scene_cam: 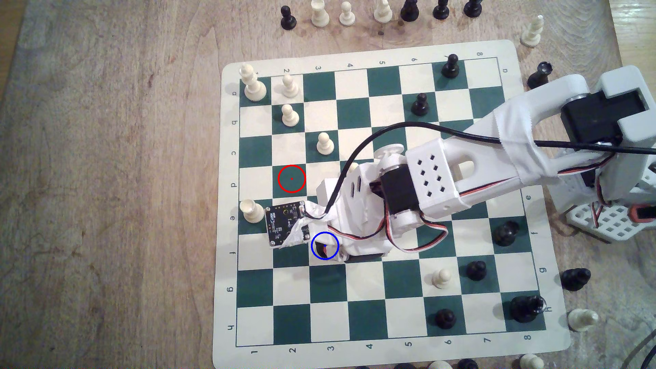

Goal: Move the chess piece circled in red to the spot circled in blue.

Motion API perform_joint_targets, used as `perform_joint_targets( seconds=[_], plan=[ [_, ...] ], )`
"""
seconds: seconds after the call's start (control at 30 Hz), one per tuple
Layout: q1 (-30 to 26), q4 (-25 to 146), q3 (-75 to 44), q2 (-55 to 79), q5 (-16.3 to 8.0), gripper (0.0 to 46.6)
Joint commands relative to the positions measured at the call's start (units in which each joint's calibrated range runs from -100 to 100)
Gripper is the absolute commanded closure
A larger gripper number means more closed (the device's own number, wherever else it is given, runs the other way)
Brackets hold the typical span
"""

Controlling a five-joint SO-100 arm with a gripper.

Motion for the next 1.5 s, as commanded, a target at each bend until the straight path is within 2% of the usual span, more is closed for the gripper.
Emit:
perform_joint_targets(
  seconds=[0.0,0.1,0.2,0.27,0.33,0.73,0.93,1.07,1.23,1.3,1.4,1.47],
  plan=[
    [0.48,-0.86,-3.43,-0.53,0.15,46.4],
    [0.56,-0.86,-3.43,-0.53,0.00,45.2],
    [0.56,-0.78,-3.34,-0.53,0.10,40.7],
    [0.64,-0.53,-3.43,-0.70,0.20,35.2],
    [0.72,-0.21,-3.52,-1.38,0.15,33.3],
    [0.48,7.90,-1.44,-15.73,-0.98,30.8],
    [-1.55,10.11,3.64,-23.88,-2.20,31.1],
    [-1.79,7.90,15.52,-34.23,-2.20,31.5],
    [0.56,7.90,30.11,-49.01,-2.64,38.1],
    [2.59,8.39,37.82,-57.49,-2.44,44.4],
    [3.38,7.98,44.08,-67.09,-2.59,46.4],
    [5.17,9.79,49.79,-78.55,-2.25,46.4]
  ],
)
